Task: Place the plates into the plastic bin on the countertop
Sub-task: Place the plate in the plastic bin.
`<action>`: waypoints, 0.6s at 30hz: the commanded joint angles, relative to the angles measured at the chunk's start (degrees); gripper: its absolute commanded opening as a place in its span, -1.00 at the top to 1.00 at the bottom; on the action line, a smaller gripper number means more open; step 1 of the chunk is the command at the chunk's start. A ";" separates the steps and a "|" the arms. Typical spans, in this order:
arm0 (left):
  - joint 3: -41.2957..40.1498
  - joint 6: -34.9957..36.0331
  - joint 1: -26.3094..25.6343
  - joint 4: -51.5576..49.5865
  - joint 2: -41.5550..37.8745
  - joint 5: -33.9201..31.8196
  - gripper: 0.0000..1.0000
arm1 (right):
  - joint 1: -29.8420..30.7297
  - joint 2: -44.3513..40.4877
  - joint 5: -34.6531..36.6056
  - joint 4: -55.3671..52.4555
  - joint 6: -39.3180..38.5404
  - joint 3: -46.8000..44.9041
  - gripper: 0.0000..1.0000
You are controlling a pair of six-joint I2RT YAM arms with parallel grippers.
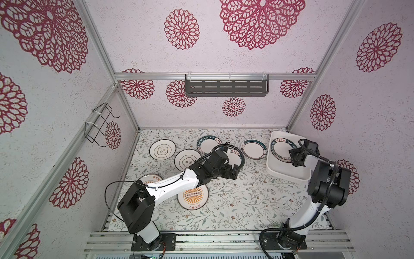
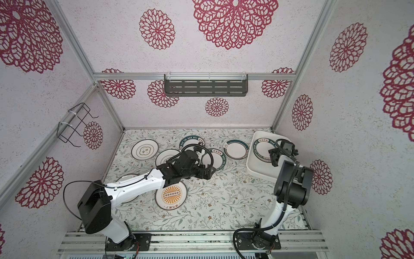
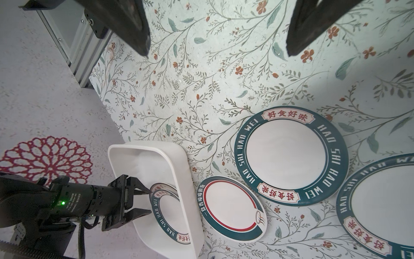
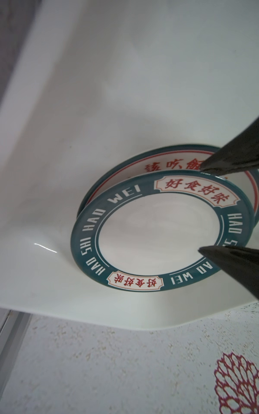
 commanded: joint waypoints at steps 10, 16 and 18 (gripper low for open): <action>-5.47 -1.42 -0.67 2.52 -7.26 -3.98 -0.94 | 1.73 -17.26 3.48 -6.39 -8.41 -0.35 -0.39; -9.18 -1.08 -0.67 2.14 -12.34 -7.70 -0.94 | 9.42 -23.60 2.86 -9.10 -12.69 -1.16 -0.53; -10.48 -1.01 -0.51 1.68 -14.21 -8.73 -0.94 | 14.54 -24.57 3.12 -10.63 -14.45 -0.50 -0.59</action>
